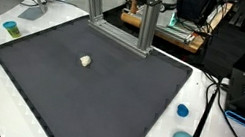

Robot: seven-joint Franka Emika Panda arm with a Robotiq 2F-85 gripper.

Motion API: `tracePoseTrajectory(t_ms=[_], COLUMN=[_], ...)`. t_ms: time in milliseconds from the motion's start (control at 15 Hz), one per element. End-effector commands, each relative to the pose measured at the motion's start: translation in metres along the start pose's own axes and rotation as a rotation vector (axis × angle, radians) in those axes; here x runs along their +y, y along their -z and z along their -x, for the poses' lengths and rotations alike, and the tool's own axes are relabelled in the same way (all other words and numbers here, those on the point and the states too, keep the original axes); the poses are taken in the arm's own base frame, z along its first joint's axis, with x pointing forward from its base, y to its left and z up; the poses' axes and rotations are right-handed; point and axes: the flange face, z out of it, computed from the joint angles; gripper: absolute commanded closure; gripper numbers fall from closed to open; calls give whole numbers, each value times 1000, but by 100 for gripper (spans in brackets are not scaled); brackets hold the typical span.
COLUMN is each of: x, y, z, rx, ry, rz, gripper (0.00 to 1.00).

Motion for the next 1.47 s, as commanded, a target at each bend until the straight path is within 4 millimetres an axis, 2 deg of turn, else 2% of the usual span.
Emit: tracePoseTrajectory(t_ms=[0, 267, 400, 467, 600, 667, 733, 800, 867, 933, 1000, 1067, 1133, 1267, 1400], x=[0, -1, 0, 0, -3, -3, -3, -2, -1, -1, -1, -2, -2, -4, -5], y=[5, 6, 7, 8, 5, 9, 11, 11, 11, 12, 13, 12, 12, 11, 11], z=[0, 3, 5, 7, 13, 11, 10, 13, 13, 13, 13, 14, 14, 14, 11], rx=[13, -2, -12, -17, -18, -17, -16, -19, -22, -21, -25, -25, -21, -12, -12], ry=[34, 30, 1, -7, -11, -14, -22, -36, -45, -53, -63, -71, -77, -92, -94], rz=[-20, -11, -6, -8, -18, -17, -15, -12, -9, -7, -8, -7, -9, -18, -29], gripper=[22, 21, 29, 27, 35, 54, 60, 59, 33, 26, 54, 66, 66, 79, 79])
